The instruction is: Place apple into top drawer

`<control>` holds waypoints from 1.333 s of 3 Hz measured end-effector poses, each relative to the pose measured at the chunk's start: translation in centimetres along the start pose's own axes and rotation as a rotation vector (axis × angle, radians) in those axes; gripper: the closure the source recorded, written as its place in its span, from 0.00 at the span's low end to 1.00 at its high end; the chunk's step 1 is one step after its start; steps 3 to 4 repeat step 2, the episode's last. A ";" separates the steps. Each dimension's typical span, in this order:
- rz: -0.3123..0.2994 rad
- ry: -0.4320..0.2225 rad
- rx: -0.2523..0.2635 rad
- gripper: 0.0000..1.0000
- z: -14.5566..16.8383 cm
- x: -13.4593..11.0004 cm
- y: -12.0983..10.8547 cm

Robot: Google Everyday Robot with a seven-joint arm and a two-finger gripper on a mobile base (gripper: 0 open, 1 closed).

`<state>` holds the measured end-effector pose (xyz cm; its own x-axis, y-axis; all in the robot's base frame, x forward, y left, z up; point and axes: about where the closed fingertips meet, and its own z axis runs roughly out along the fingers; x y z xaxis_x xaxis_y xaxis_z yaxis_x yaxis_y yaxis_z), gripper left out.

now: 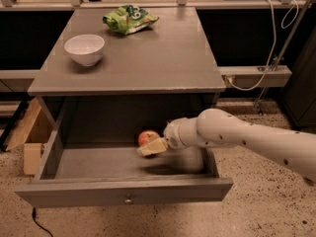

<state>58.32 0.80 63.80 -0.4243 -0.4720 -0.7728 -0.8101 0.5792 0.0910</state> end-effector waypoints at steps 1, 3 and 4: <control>0.016 -0.056 0.050 0.00 -3.7 0.0 0.1; 0.029 -0.113 0.104 0.00 -8.4 0.1 0.0; 0.029 -0.113 0.104 0.00 -8.4 0.1 0.0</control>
Offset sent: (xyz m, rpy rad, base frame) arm -0.0613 -0.1103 0.0928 0.0976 -0.1690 -0.1963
